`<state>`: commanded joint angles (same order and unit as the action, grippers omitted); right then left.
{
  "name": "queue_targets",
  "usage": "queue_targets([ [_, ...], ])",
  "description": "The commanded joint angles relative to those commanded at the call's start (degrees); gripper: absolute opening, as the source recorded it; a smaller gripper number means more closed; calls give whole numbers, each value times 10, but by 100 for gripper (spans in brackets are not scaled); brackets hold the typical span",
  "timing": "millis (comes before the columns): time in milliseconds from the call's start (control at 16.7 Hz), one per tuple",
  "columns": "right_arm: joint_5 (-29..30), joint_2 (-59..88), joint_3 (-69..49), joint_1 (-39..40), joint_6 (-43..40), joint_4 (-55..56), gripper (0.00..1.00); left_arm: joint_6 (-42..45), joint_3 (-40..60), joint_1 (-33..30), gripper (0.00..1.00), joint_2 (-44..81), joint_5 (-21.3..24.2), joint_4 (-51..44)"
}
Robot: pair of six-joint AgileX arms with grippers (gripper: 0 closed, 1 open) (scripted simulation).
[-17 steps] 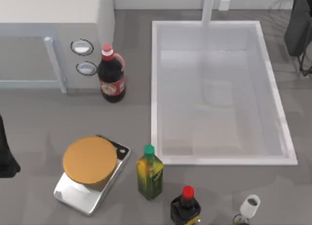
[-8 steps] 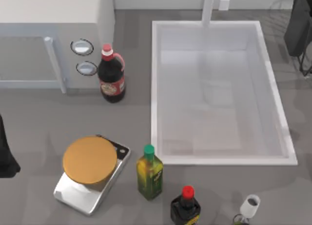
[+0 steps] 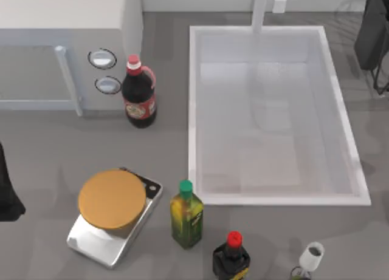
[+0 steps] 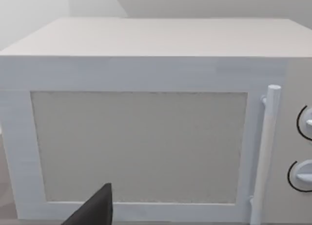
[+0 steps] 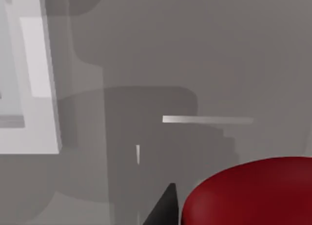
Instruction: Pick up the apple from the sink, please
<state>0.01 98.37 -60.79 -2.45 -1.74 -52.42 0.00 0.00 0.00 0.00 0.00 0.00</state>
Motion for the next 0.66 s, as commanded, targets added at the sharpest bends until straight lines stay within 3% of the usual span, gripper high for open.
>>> queue_targets([
  [300,0,0,0,0,0,0,98,0,0,0,100,0,0,0],
  [660,0,0,0,0,0,0,100,0,0,0,100,0,0,0],
])
